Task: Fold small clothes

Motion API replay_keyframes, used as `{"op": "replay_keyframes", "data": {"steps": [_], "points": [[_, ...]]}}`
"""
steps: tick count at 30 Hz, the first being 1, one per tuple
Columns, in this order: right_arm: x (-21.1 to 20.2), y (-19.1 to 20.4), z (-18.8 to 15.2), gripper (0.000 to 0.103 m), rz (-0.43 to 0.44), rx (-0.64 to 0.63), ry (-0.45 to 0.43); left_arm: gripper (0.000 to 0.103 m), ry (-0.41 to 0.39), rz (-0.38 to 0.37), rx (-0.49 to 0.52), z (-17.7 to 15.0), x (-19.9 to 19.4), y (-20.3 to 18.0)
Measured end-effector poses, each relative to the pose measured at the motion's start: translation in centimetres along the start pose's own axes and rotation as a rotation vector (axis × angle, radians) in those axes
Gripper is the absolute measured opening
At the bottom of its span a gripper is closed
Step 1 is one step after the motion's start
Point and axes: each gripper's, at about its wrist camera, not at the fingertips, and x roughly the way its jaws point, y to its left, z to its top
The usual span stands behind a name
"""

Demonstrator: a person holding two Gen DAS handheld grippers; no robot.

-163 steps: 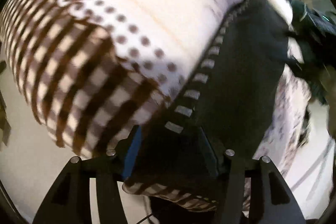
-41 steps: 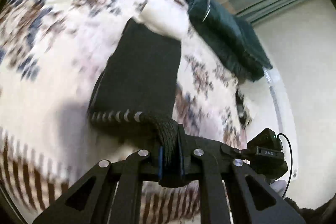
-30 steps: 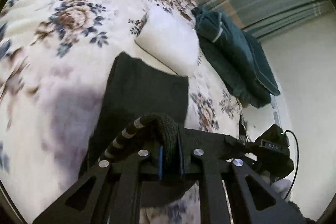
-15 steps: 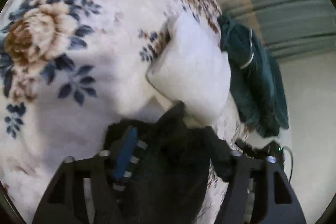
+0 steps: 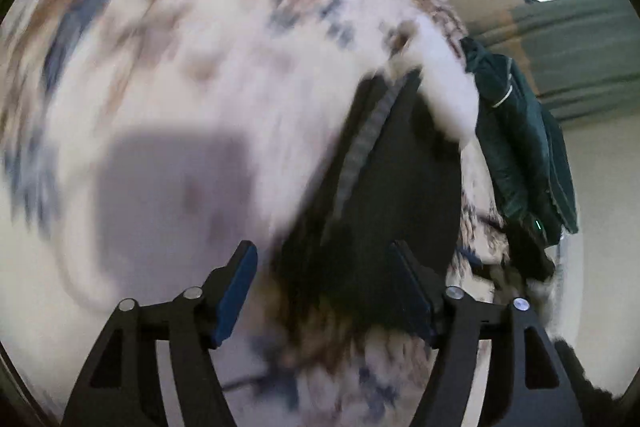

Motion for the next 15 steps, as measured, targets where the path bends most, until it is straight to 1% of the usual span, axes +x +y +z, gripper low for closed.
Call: {"op": "replay_keyframes", "data": {"steps": [2, 3, 5, 6, 7, 8, 10, 11, 13, 14, 15], "points": [[1.5, -0.2, 1.6, 0.085, 0.020, -0.025, 0.034, 0.069, 0.044, -0.058, -0.071, -2.3, 1.2, 0.5], [2.3, -0.1, 2.4, 0.085, 0.029, -0.037, 0.047, 0.071, 0.053, -0.095, -0.105, -3.3, 2.2, 0.5], [4.4, 0.1, 4.3, 0.085, 0.084, -0.055, 0.103, 0.074, 0.073, -0.161, -0.148, -4.6, 5.2, 0.1], [5.5, 0.2, 5.1, 0.085, 0.110, -0.060, 0.130, 0.074, 0.082, -0.181, -0.155, -4.8, 6.7, -0.3], [6.6, 0.4, 5.8, 0.085, 0.141, -0.066, 0.157, 0.074, 0.086, -0.187, -0.156, -4.7, 8.0, -0.7], [8.0, 0.8, 6.6, 0.085, 0.171, -0.080, 0.202, 0.074, 0.084, -0.179, -0.153, -4.4, 9.3, -1.2], [9.8, 1.3, 7.4, 0.086, 0.195, -0.098, 0.237, 0.074, 0.048, -0.159, -0.164, -3.3, 11.5, -1.6], [10.9, 1.8, 7.8, 0.086, 0.203, -0.114, 0.262, 0.075, 0.014, -0.168, -0.189, -2.6, 12.1, -1.6], [11.8, 2.7, 8.0, 0.086, 0.203, -0.139, 0.272, 0.075, -0.055, -0.187, -0.233, -1.7, 12.2, -1.8], [12.2, 3.2, 8.0, 0.086, 0.210, -0.157, 0.268, 0.068, -0.079, -0.175, -0.244, -1.2, 12.2, -2.1], [12.5, 3.6, 7.9, 0.086, 0.207, -0.171, 0.263, 0.035, -0.110, -0.142, -0.242, -0.7, 11.7, -2.5]]}}
